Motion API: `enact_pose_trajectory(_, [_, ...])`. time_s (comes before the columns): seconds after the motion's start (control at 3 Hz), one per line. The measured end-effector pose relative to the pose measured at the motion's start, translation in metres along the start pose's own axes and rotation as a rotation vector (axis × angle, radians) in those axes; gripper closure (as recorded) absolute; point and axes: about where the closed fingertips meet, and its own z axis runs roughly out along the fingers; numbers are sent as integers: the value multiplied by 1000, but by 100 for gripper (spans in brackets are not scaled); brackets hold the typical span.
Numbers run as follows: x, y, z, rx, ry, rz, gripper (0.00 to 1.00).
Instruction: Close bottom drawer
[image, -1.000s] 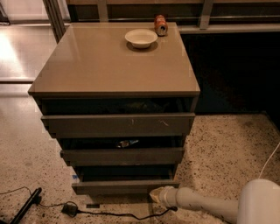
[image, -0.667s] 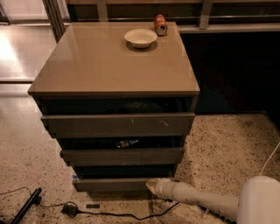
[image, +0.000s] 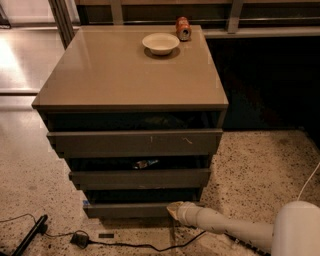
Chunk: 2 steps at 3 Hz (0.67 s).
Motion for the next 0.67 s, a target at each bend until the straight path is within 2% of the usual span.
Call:
enact_pose_trajectory(0.33, [6, 8, 8, -31, 28, 2, 100])
enact_pose_trajectory(0.67, [27, 11, 9, -47, 77, 16, 100])
